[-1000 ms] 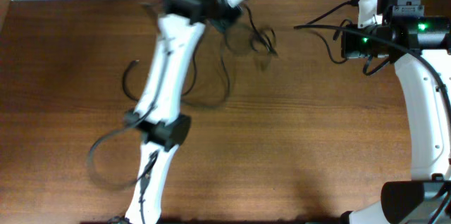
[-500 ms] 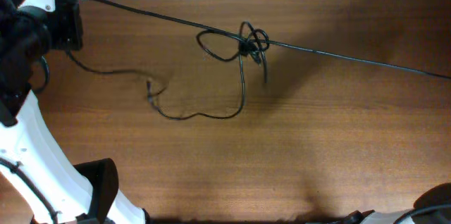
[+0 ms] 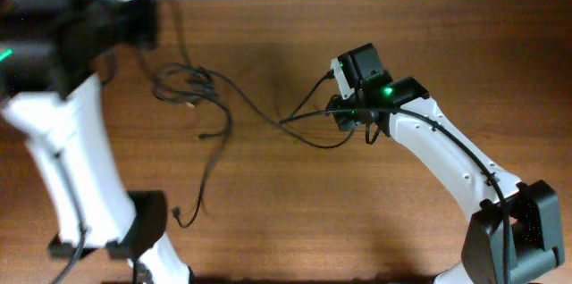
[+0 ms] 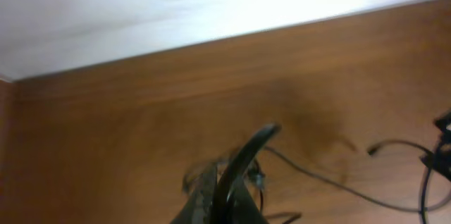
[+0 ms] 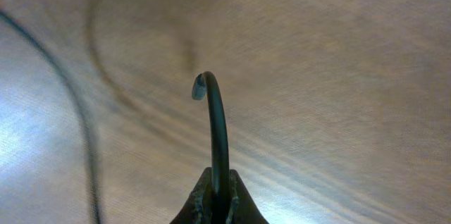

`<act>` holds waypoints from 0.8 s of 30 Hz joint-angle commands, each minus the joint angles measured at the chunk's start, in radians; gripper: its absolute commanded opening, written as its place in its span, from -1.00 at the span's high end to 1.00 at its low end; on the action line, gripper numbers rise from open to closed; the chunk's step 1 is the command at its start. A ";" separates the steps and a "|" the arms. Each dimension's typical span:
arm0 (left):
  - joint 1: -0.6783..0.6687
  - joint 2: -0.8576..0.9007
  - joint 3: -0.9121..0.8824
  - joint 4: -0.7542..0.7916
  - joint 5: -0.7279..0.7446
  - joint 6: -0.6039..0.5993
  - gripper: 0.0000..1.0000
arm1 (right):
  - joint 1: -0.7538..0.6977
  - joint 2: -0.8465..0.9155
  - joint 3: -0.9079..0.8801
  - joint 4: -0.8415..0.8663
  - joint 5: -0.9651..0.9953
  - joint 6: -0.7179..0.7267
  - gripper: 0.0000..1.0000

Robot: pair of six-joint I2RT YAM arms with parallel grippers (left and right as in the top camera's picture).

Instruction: Untangle cables

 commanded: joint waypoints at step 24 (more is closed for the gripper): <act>-0.220 0.324 0.141 -0.038 -0.615 -0.234 -0.97 | -0.300 -0.008 0.479 -0.272 -0.171 -0.093 -0.99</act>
